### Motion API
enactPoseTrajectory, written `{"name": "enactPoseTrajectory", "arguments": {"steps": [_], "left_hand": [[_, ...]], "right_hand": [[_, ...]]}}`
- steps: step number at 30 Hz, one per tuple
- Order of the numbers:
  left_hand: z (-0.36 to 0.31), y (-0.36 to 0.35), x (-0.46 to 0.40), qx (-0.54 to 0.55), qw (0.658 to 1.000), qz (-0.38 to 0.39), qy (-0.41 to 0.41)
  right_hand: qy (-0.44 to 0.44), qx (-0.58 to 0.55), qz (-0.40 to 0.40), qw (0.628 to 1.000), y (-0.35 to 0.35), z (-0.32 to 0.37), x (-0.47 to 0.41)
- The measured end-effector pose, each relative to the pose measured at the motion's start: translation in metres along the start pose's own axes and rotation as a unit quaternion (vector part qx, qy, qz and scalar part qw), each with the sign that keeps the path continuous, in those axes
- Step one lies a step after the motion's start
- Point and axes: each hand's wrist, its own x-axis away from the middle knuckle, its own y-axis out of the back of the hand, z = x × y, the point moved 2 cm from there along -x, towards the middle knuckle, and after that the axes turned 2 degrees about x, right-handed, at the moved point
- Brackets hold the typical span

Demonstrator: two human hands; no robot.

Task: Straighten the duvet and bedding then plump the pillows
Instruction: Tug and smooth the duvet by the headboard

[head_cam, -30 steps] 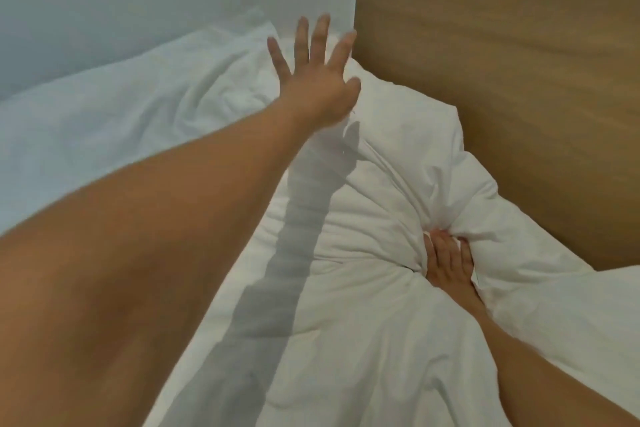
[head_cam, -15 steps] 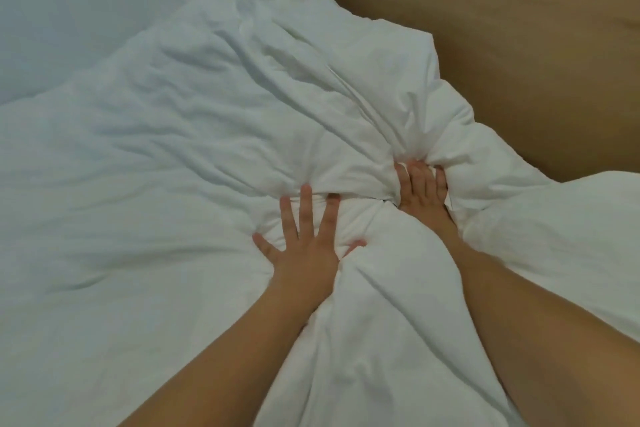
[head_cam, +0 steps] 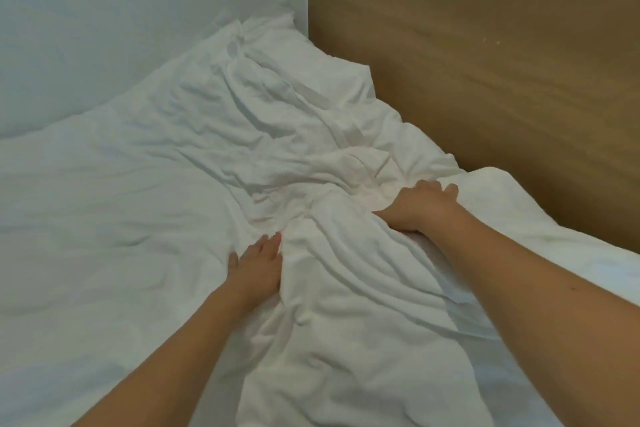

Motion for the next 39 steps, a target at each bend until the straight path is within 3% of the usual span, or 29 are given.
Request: {"name": "enactPoseTrajectory", "arguments": {"steps": [4, 6, 10, 15, 18, 22, 25, 27, 29, 32, 35, 37, 39], "left_hand": [[-0.025, -0.012, 0.111, 0.076, 0.997, -0.013, 0.029], [-0.045, -0.005, 0.133, 0.058, 0.998, -0.008, 0.013], [-0.080, 0.023, 0.140, 0.004, 0.995, -0.078, -0.061], [-0.103, 0.020, 0.150, -0.058, 0.993, 0.047, -0.086], [-0.094, 0.021, 0.160, -0.055, 0.994, 0.067, -0.060], [-0.112, 0.056, 0.161, -0.049, 0.997, 0.018, -0.058], [-0.147, 0.084, 0.162, -0.023, 0.993, -0.029, -0.109], [-0.169, 0.086, 0.166, -0.025, 0.990, -0.014, -0.141], [-0.177, 0.076, 0.169, -0.046, 0.988, 0.016, -0.145], [-0.168, 0.043, 0.168, -0.060, 0.989, 0.077, -0.114], [-0.160, 0.008, 0.174, -0.042, 0.989, 0.108, -0.092], [-0.161, -0.004, 0.183, -0.037, 0.990, 0.103, -0.088], [-0.172, -0.007, 0.189, -0.056, 0.987, 0.096, -0.120]], "right_hand": [[-0.021, -0.064, 0.015, 0.998, 0.016, -0.018, 0.033], [-0.029, -0.113, 0.029, 0.993, 0.024, -0.026, 0.046], [-0.003, -0.138, 0.115, 0.984, 0.032, -0.035, 0.068], [0.078, -0.130, 0.133, 0.979, 0.010, -0.033, 0.089], [0.110, -0.174, 0.034, 0.978, 0.021, -0.028, 0.091], [0.020, -0.247, -0.181, 0.952, 0.091, -0.077, 0.072], [-0.045, -0.238, -0.234, 0.941, 0.119, -0.133, 0.051], [-0.050, -0.250, -0.198, 0.947, 0.114, -0.152, 0.038], [-0.021, -0.284, -0.111, 0.952, 0.103, -0.154, 0.039], [0.003, -0.397, 0.038, 0.917, 0.075, -0.162, 0.069], [0.015, -0.226, 0.044, 0.973, 0.016, -0.170, 0.094], [0.016, -0.136, -0.055, 0.989, 0.003, -0.177, 0.089], [-0.052, -0.123, -0.181, 0.974, 0.031, -0.197, 0.081]]}}
